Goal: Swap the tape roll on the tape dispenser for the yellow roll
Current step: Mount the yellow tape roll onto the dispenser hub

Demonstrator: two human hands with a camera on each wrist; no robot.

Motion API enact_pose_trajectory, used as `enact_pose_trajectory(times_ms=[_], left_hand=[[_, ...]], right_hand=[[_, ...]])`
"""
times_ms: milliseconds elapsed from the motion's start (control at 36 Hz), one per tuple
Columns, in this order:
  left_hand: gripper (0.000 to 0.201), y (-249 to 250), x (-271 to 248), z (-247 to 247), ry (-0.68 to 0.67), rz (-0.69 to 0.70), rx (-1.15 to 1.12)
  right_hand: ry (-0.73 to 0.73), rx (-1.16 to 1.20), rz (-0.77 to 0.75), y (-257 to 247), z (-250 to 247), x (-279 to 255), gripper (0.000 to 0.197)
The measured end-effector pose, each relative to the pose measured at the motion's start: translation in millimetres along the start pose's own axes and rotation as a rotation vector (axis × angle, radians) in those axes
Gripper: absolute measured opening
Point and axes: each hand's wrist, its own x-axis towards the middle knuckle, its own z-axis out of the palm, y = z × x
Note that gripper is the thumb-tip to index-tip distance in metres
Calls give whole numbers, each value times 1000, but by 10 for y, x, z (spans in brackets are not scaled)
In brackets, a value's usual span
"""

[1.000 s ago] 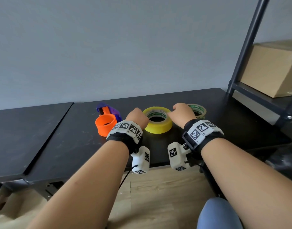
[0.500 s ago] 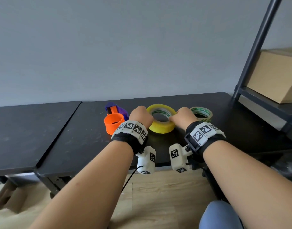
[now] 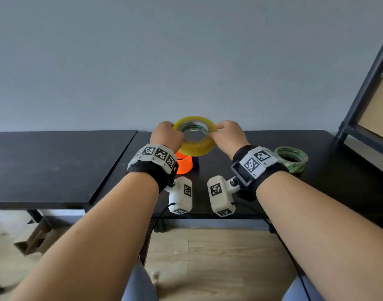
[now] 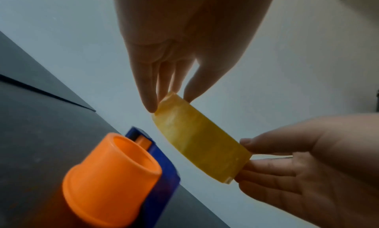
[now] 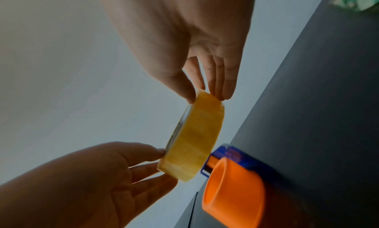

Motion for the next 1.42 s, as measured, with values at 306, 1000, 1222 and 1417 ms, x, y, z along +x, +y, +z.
enact_pose_trajectory(times_ms=[306, 1000, 1222, 1417], left_hand=[[15, -459, 147, -209, 60, -123, 24], [27, -683, 197, 112, 20, -105, 118], [26, -667, 220, 164, 16, -111, 125], [25, -649, 246, 217, 7, -90, 128]], right_hand=[[-94, 103, 38, -252, 538, 13, 27], [-116, 22, 78, -59, 590, 37, 27], [-188, 382, 266, -49, 559, 19, 27], [-166, 446, 331, 105, 658, 114, 43]])
